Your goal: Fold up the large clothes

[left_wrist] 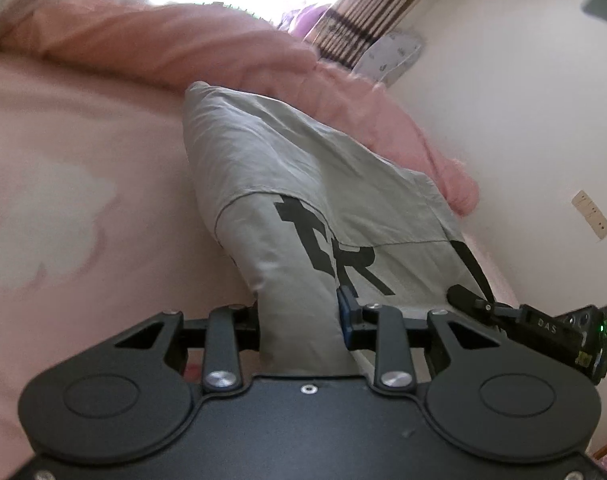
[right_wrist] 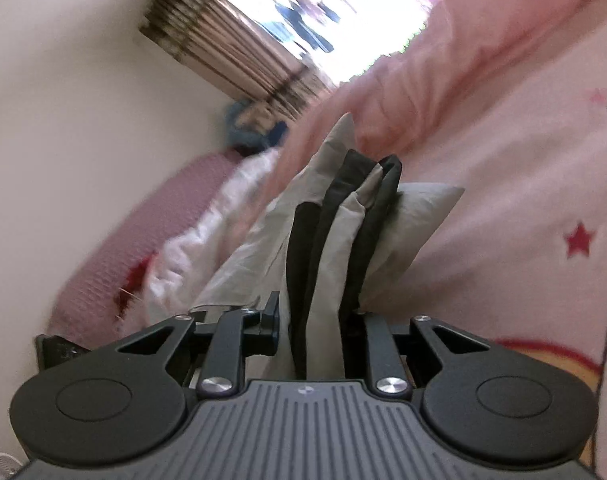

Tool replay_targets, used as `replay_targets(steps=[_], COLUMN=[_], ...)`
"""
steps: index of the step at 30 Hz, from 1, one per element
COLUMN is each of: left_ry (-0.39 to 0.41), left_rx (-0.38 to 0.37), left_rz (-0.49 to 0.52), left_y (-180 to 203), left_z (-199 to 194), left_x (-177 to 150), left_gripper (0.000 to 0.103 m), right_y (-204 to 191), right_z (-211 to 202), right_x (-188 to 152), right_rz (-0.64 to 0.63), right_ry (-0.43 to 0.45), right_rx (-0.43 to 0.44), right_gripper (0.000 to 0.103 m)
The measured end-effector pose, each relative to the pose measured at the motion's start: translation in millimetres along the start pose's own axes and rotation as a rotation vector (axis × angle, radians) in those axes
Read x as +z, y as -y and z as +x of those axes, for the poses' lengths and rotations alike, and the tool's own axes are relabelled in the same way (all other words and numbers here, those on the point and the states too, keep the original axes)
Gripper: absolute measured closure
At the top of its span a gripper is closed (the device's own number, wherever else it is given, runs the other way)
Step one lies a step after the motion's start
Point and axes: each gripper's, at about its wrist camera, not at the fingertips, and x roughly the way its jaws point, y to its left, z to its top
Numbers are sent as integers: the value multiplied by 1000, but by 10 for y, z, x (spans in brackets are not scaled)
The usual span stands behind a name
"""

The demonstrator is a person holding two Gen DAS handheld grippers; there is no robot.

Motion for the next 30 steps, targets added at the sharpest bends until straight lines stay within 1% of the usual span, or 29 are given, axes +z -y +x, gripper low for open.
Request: replay_targets(steps=[1,2,3,4,5,6,7,8,9,10,12,14,17,18,19,20,22,25,27,28,29,30], left_ry=[-18,-24,-9,8,15,18,19,21,26,37,72,101,122,128,137,139,120,54,47,31,23,32], left_rx=[8,8,-10,-34,-39,-22,-18,-10,14,56,131,182,220,223,221,211,192,163,188,201,199,201], left_rz=[-12,-24,-33,-38,-44,-51,-48,-41,-27,-2,65,127,182,206,224,239,244,201,194,192,179,185], left_y=[-100,-200,-279,-349,-401,-434,-453,-478,-467,-398,-248,-63,205,318,422,497,606,564,544,515,476,467], left_z=[50,103,112,105,98,88,68,16,-75,-139,-342,-533,-734,-793,-809,-841,-836,-708,-596,-540,-509,-462], left_x=[-70,-143,-206,-254,-291,-320,-338,-303,-297,-257,-233,-238,-333,-416,-503,-608,-786,-1030,-1131,-1180,-1228,-1238], left_gripper=[67,63,57,47,41,28,28,28,28,31,32,32,32,32,32,32,32,33,33,33,33,33], right_y=[73,168,254,328,394,413,414,404,369,297,111,-192,-725,-880,-1011,-1117,-1235,-1236,-1194,-1136,-1065,-1010], right_z=[44,64,50,32,5,-21,-52,-91,-145,-175,-283,-368,-448,-467,-495,-518,-506,-443,-356,-332,-320,-302], right_x=[-48,-78,-99,-100,-91,-90,-70,-63,-38,-27,10,17,-124,-205,-300,-409,-612,-919,-1036,-1073,-1101,-1120], right_rz=[0,5,15,35,49,42,29,19,2,-13,-59,-166,-350,-392,-426,-454,-495,-561,-581,-577,-568,-557], right_ry=[-5,-6,-8,-6,-8,-9,-9,-7,-1,9,39,56,85,85,84,84,68,29,2,-5,-12,-19], right_rx=[-32,-45,-22,2,17,16,-5,-33,-72,-106,-172,-236,-311,-319,-330,-348,-373,-449,-502,-527,-546,-556], right_gripper=[77,77,76,76,75,72,63,58,50,48,47,48,51,56,63,65,74,80,83,86,87,90])
